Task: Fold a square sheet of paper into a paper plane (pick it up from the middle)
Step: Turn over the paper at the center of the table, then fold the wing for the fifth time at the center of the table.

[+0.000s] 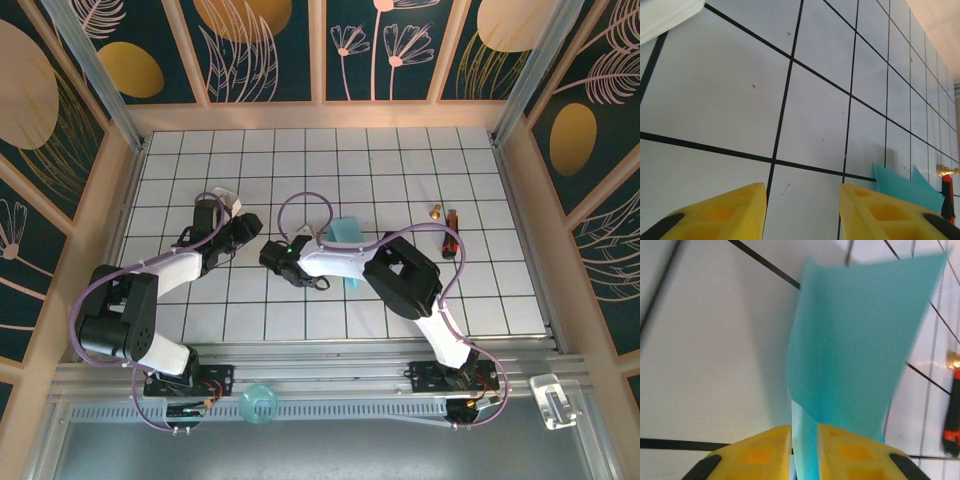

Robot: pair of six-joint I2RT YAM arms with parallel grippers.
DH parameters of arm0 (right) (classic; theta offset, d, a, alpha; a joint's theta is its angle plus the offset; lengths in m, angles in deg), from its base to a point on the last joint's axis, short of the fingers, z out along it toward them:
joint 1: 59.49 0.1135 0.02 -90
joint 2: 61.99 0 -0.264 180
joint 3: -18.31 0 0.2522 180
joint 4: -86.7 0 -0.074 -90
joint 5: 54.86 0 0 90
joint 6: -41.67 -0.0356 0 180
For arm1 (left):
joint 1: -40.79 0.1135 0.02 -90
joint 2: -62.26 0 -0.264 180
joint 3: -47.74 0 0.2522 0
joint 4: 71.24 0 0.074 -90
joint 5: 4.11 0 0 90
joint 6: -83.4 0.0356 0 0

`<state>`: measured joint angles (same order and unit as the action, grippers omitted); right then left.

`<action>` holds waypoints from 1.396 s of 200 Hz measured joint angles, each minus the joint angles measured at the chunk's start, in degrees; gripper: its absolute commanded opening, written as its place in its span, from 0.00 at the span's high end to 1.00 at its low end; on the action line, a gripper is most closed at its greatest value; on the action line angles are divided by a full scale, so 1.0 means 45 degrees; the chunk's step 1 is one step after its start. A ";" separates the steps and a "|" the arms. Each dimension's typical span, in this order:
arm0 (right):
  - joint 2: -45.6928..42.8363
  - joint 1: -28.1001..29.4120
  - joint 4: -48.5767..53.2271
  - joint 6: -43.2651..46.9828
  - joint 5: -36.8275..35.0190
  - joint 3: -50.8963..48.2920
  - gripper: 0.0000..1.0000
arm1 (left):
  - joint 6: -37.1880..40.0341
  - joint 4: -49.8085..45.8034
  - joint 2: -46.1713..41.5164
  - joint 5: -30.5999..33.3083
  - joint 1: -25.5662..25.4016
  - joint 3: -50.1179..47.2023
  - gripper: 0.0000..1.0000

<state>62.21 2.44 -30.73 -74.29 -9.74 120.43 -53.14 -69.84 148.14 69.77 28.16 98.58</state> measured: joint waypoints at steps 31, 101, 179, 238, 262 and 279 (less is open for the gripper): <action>-0.0413 0.0107 -0.1865 0.0413 0.1501 -0.0219 0.69 | 0.0097 -0.0379 -0.0457 0.0068 0.0000 0.0000 0.56; -0.9092 -0.3575 -0.8034 0.0262 0.8587 -0.7378 0.80 | -0.1637 0.1137 -0.0714 -0.1248 -0.3803 -0.0471 0.69; -0.8782 -0.5989 -1.1200 -0.0704 1.2182 -1.1108 0.94 | -0.2050 0.2108 0.4775 -0.2866 -0.5357 0.3347 0.94; -0.7509 -0.5251 -1.3396 -0.2161 1.2604 -1.1511 0.98 | -0.0520 0.0593 0.6523 -0.3351 -0.4527 0.4945 0.94; -0.6834 -0.4755 -1.4275 -0.3041 1.2560 -1.1521 0.98 | 0.0272 -0.0170 0.7242 -0.3759 -0.4119 0.5717 0.91; -0.6363 -0.4342 -1.4838 -0.3677 1.2522 -1.1492 0.97 | 0.0986 -0.0952 0.7650 -0.4342 -0.3925 0.6489 0.90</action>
<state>33.58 -17.10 -97.50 -90.83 46.60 68.72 -48.71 -74.13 182.57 50.23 10.50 127.79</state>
